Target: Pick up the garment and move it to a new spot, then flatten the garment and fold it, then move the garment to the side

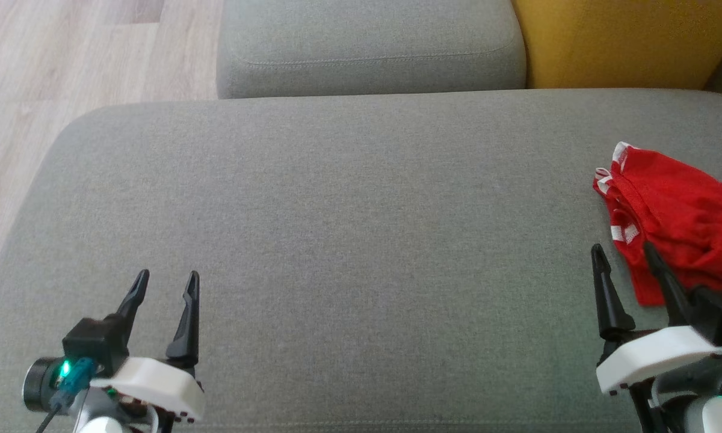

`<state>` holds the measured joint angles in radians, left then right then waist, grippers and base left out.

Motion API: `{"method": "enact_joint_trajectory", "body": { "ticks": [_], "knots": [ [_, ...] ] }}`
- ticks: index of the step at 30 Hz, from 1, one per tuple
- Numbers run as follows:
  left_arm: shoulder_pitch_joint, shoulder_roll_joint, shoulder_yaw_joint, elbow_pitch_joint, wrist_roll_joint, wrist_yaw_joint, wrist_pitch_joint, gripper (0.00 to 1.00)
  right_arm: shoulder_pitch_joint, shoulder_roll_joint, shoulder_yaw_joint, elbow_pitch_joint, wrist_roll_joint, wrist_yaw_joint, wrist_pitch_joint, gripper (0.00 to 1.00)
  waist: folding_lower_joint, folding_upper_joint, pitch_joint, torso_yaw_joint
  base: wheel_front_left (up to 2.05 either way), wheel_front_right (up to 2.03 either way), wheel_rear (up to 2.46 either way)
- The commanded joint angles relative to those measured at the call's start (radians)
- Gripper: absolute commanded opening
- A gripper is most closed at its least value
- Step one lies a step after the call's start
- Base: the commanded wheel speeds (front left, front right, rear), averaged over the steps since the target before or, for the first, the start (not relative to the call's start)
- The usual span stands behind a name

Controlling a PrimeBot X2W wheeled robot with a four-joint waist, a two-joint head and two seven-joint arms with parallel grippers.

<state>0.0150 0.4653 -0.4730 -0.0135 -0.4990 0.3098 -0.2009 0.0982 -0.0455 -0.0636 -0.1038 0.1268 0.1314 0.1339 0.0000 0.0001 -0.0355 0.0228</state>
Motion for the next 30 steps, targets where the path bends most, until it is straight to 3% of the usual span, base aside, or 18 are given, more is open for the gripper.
{"method": "enact_joint_trajectory", "body": {
  "ticks": [1, 30],
  "knots": [
    [-0.047, 0.030, 0.045, -0.032, -0.006, 0.008, -0.001, 1.00, -0.020, -0.005, 0.022, -0.043, -0.007, -0.001, 0.006, 1.00, 0.0000, -0.0001, 0.000, 0.000, 0.00, 0.00, 0.00],
    [-0.061, 0.034, 0.035, -0.014, -0.017, 0.003, -0.007, 1.00, -0.028, -0.005, 0.016, -0.036, 0.010, -0.001, 0.011, 1.00, 0.0000, -0.0001, 0.004, -0.001, 0.00, 0.00, 0.00]
  ]
}}
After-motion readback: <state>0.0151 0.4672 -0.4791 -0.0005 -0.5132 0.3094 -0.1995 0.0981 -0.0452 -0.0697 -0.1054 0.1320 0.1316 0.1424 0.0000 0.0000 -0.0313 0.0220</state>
